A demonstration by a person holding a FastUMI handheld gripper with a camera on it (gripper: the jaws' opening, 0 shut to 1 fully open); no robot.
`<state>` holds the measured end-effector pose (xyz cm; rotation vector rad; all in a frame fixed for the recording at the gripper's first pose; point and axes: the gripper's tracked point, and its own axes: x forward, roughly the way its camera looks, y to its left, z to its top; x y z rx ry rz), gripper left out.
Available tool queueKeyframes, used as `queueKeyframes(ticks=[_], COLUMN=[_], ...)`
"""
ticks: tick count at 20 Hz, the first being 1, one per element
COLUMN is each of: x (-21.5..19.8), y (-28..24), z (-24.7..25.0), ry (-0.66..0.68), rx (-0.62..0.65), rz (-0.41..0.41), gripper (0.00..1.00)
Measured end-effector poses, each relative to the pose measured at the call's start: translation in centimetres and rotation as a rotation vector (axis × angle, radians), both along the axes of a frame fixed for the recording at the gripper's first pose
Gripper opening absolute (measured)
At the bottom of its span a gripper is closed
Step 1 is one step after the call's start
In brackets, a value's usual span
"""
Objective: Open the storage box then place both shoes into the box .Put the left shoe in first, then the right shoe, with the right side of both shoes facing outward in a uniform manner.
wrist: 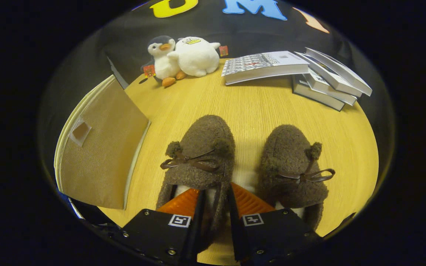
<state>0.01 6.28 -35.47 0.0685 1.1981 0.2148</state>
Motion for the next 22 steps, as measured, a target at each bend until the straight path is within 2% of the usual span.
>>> queueKeyframes(ticks=[1,2,4,9,16,22], x=[-0.1,0.5,0.2,0.3,1.7,2.9], y=[0.3,-0.4,-0.4,0.5,3.2,6.8], z=[0.1,-0.3,0.1,2.2,8.1,13.6], ry=[0.019,0.000,0.043,0.042,0.005,-0.056], rx=[0.019,0.006,0.056,0.134,0.233,0.308], rz=[-0.006,-0.057,-0.133,-0.207,-0.258,-0.270], gripper=[0.36,0.36,0.01,0.00,0.00,0.00])
